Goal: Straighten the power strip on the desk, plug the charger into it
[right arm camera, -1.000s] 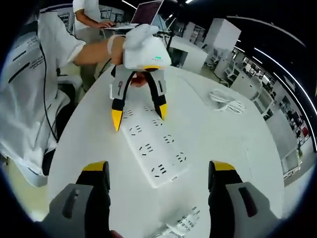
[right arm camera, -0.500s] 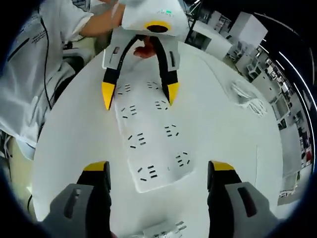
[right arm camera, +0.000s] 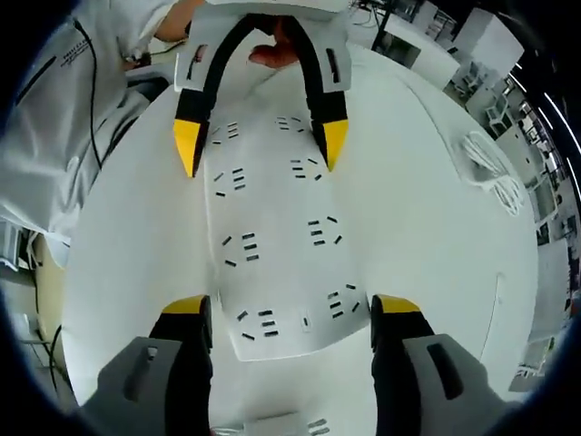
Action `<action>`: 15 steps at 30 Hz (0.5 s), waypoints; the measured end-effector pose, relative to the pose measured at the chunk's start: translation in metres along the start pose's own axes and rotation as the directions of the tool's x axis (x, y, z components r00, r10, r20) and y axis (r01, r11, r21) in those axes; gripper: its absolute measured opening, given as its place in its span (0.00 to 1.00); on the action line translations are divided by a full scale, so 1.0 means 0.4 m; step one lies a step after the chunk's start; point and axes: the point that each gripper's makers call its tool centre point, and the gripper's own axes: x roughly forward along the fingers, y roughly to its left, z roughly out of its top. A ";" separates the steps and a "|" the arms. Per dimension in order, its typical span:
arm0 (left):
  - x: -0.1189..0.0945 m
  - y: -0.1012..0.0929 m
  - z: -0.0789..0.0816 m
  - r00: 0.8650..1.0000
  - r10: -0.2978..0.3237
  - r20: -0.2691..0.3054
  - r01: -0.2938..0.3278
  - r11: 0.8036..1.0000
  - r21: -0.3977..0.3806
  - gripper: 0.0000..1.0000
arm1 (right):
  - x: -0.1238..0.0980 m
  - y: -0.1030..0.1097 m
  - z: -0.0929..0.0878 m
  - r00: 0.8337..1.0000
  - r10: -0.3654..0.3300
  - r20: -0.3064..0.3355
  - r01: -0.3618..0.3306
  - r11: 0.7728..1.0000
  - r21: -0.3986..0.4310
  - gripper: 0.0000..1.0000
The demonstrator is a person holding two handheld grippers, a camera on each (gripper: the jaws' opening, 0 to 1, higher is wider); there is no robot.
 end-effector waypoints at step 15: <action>0.002 0.014 0.001 1.000 0.002 -0.002 -0.002 1.000 0.000 0.70 | 0.001 -0.007 0.001 0.999 0.012 -0.036 -0.013 0.999 -0.033 0.64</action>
